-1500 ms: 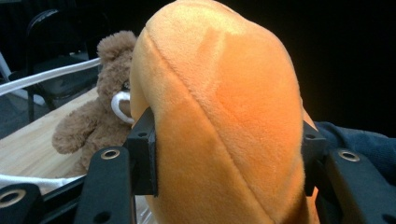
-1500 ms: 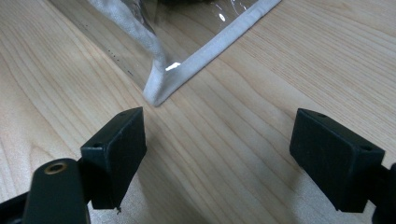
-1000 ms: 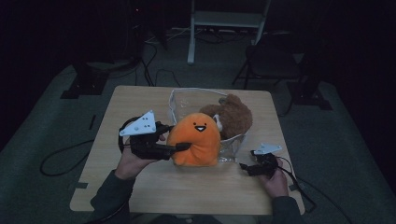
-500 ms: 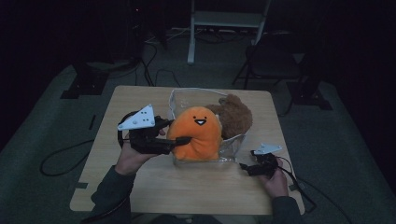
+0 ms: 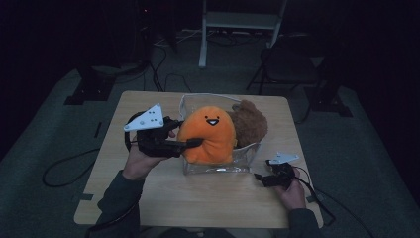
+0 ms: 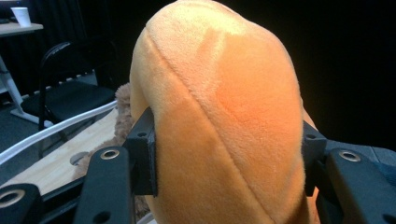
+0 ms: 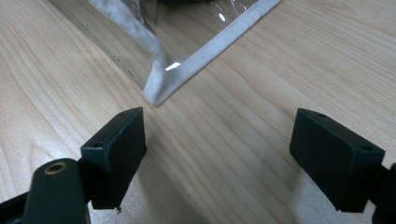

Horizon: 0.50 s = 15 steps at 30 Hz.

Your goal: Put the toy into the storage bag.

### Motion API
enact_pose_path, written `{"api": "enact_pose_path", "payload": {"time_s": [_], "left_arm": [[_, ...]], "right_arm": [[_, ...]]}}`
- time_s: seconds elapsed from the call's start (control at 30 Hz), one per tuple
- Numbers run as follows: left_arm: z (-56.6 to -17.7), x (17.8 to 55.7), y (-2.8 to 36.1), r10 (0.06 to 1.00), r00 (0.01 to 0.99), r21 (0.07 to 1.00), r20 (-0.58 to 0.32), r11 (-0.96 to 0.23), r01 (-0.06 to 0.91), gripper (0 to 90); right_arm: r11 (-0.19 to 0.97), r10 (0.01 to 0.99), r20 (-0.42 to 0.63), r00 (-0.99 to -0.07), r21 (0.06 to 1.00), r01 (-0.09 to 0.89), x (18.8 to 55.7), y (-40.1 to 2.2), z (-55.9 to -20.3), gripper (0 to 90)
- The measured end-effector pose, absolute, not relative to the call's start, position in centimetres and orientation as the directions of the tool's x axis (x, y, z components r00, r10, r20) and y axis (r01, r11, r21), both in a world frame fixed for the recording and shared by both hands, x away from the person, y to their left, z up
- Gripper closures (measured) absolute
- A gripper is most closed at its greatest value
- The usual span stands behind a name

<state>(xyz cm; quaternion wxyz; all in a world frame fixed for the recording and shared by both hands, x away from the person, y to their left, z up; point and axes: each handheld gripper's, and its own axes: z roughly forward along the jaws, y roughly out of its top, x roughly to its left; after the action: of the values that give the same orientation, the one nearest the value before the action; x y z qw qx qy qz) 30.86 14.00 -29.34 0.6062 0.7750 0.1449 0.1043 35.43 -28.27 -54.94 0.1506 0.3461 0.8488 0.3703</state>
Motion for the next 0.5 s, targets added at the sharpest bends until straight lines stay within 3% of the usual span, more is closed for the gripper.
{"api": "enact_pose_path", "payload": {"time_s": [0.5], "left_arm": [[-28.6,32.2,14.6,0.371,0.928,0.975,-0.02,-0.199,0.101,43.0]], "right_arm": [[0.486,0.699,0.001,-0.715,0.733,0.476,35.4,-28.3,-54.9,17.9]]}}
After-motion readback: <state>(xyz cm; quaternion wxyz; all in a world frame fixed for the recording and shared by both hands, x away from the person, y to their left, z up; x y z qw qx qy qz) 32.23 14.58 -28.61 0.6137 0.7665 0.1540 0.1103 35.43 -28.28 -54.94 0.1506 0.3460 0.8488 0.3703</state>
